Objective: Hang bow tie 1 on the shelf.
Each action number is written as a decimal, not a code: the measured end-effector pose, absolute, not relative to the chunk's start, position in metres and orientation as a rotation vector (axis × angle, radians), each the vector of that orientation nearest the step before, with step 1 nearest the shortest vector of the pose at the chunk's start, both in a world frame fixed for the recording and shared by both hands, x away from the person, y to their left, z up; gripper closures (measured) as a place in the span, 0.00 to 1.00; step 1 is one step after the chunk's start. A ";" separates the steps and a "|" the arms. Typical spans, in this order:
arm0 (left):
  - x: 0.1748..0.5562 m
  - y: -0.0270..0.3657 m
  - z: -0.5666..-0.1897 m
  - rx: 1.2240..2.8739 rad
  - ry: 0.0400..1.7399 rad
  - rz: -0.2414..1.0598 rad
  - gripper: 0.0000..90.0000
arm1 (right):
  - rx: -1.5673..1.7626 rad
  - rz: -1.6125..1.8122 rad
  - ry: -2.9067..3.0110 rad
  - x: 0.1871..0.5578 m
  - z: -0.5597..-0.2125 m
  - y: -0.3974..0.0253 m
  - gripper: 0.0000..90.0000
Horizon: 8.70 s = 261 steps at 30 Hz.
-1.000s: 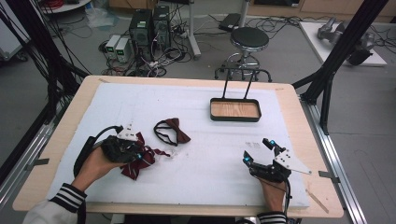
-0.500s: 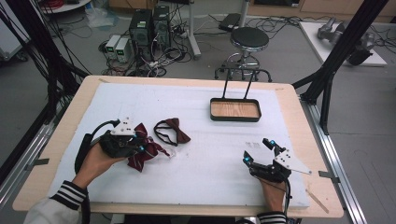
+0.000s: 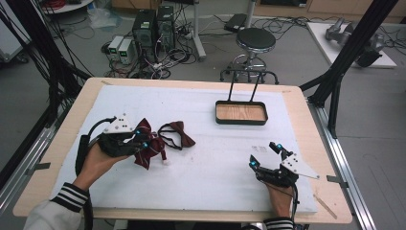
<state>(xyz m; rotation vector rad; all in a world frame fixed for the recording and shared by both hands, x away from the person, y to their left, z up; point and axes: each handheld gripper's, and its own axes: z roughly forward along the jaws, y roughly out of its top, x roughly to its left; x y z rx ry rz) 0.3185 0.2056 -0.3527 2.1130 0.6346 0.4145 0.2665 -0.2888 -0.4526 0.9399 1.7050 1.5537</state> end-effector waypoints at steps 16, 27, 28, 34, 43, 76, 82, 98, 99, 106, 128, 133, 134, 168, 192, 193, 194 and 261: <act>0.335 0.192 -0.337 2.005 0.606 0.424 0.77 | 0.945 1.555 1.706 0.266 -0.453 -0.289 0.12; 0.351 0.179 -0.320 1.937 0.576 0.404 0.77 | 0.943 1.553 1.706 0.266 -0.453 -0.289 0.12; 0.352 0.178 -0.319 1.934 0.573 0.406 0.77 | 0.942 1.553 1.706 0.266 -0.453 -0.288 0.12; 0.359 0.167 -0.308 1.928 0.553 0.411 0.77 | 0.947 1.555 1.708 0.266 -0.453 -0.288 0.12; 0.372 0.149 -0.298 1.921 0.525 0.417 0.77 | 0.942 1.550 1.710 0.266 -0.453 -0.288 0.12; 0.421 0.094 -0.277 1.842 0.527 0.391 0.77 | 0.941 1.560 1.707 0.267 -0.453 -0.289 0.12; 0.428 0.082 -0.271 1.844 0.508 0.407 0.77 | 0.943 1.560 1.705 0.266 -0.453 -0.289 0.12; 0.453 0.062 -0.269 1.804 0.547 0.374 0.78 | 0.946 1.566 1.696 0.267 -0.453 -0.290 0.12; 0.455 0.062 -0.271 1.800 0.558 0.369 0.78 | 0.951 1.566 1.697 0.267 -0.453 -0.290 0.12; 0.468 0.059 -0.282 1.778 0.593 0.357 0.78 | 0.949 1.567 1.697 0.267 -0.453 -0.290 0.12; 0.490 0.046 -0.287 1.727 0.611 0.332 0.79 | 0.956 1.565 1.693 0.267 -0.453 -0.290 0.12; 0.496 0.044 -0.294 1.728 0.623 0.330 0.79 | 0.957 1.566 1.695 0.267 -0.453 -0.290 0.12; 0.497 0.044 -0.296 1.729 0.625 0.328 0.79 | 0.957 1.564 1.693 0.267 -0.453 -0.290 0.12; 0.514 0.033 -0.304 1.725 0.728 0.364 0.79 | 0.958 1.562 1.699 0.266 -0.453 -0.289 0.12; 0.516 0.040 -0.306 1.742 0.808 0.420 0.78 | 0.954 1.559 1.697 0.266 -0.453 -0.289 0.12; 0.516 0.041 -0.307 1.744 0.810 0.418 0.78 | 0.956 1.560 1.698 0.266 -0.453 -0.289 0.12; 0.516 0.041 -0.307 1.743 0.812 0.416 0.77 | 0.955 1.560 1.697 0.266 -0.453 -0.289 0.12; 0.314 0.261 -0.382 1.546 0.620 0.574 0.14 | 0.942 1.558 1.675 0.264 -0.453 -0.289 0.12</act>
